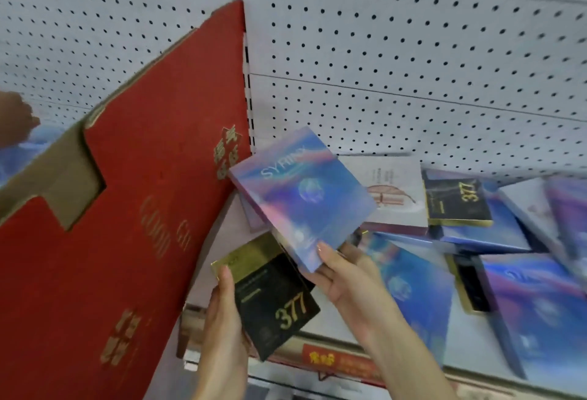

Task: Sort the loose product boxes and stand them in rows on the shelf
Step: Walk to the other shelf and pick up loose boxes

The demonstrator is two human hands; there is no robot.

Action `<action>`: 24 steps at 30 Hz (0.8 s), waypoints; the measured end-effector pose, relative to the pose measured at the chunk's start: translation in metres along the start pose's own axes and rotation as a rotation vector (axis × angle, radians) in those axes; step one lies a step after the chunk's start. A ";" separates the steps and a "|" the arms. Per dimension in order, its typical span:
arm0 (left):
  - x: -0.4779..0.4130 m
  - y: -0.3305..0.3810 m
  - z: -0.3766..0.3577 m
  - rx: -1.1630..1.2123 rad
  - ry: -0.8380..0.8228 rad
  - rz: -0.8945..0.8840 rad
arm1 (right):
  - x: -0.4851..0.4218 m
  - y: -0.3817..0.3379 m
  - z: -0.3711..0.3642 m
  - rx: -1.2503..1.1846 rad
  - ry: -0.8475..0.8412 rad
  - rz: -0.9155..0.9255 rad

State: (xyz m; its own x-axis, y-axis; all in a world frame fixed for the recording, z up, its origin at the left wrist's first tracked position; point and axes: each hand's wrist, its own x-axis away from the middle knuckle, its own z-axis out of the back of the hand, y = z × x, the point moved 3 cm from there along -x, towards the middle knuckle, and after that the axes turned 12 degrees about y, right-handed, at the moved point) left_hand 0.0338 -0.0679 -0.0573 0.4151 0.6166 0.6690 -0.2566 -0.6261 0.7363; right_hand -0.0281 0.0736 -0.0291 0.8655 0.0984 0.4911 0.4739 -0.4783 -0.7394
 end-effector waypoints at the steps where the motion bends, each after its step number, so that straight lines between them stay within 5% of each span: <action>1: 0.004 0.000 -0.007 0.005 -0.026 -0.017 | 0.006 -0.005 0.006 0.005 0.018 0.028; 10: 0.105 -0.043 -0.081 -0.167 -0.389 -0.264 | 0.076 -0.037 0.121 0.008 0.261 0.307; 19: 0.242 -0.196 -0.120 -0.279 -0.542 -0.156 | 0.174 -0.065 0.308 0.127 0.597 0.483; 24: 0.315 -0.290 -0.123 -0.337 -0.636 -0.096 | 0.243 -0.090 0.444 -0.048 0.696 0.484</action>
State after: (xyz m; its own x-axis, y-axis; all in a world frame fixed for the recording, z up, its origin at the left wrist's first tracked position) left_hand 0.1317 0.3669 -0.0472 0.8504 0.2005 0.4864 -0.4057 -0.3385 0.8490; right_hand 0.2111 0.5285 -0.0479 0.6665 -0.6784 0.3090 0.0564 -0.3674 -0.9283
